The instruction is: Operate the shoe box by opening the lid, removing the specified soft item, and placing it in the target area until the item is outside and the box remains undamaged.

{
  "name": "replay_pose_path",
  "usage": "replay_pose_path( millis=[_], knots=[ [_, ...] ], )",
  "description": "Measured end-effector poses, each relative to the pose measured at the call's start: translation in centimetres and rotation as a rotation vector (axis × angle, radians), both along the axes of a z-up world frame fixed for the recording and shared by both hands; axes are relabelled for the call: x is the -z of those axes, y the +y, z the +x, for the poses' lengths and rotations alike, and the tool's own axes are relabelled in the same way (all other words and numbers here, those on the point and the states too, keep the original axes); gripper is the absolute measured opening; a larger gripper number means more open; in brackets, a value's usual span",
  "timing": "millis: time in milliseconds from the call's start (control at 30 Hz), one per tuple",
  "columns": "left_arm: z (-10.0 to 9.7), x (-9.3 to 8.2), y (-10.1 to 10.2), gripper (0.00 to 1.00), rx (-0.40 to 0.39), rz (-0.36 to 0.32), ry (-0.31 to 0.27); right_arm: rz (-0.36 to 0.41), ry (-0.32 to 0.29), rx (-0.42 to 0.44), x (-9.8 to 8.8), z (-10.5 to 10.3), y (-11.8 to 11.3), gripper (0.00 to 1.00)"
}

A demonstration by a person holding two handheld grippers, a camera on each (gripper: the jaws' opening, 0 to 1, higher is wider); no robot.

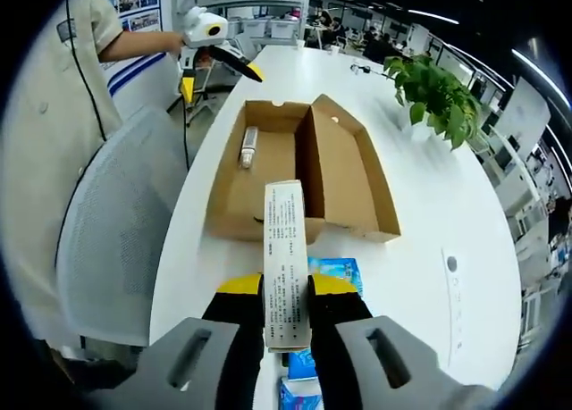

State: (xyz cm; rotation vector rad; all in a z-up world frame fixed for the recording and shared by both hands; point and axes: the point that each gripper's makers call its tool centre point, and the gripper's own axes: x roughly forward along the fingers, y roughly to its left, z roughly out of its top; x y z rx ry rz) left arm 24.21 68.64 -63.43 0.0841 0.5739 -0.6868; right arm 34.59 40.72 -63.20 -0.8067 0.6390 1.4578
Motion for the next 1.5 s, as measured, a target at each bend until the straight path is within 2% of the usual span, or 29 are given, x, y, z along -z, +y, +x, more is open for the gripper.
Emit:
replay_pose_path(
  millis=[700, 1067, 1300, 1500],
  knots=[
    [0.7, -0.8, -0.8, 0.98, -0.001, -0.025, 0.004, -0.031, -0.019, 0.07, 1.2, 3.8, -7.0, 0.16],
    [1.0, -1.1, -0.3, 0.98, -0.032, -0.019, -0.001, -0.05, -0.042, 0.106, 1.5, 7.2, -10.4, 0.16],
    [0.8, -1.0, 0.0, 0.98, -0.047, -0.012, 0.009, -0.069, -0.044, 0.115, 2.4, 8.6, -11.8, 0.16],
    [0.7, -0.9, 0.3, 0.98, -0.065, -0.018, 0.014, -0.101, -0.037, 0.14, 3.9, 9.9, -13.7, 0.16]
  ],
)
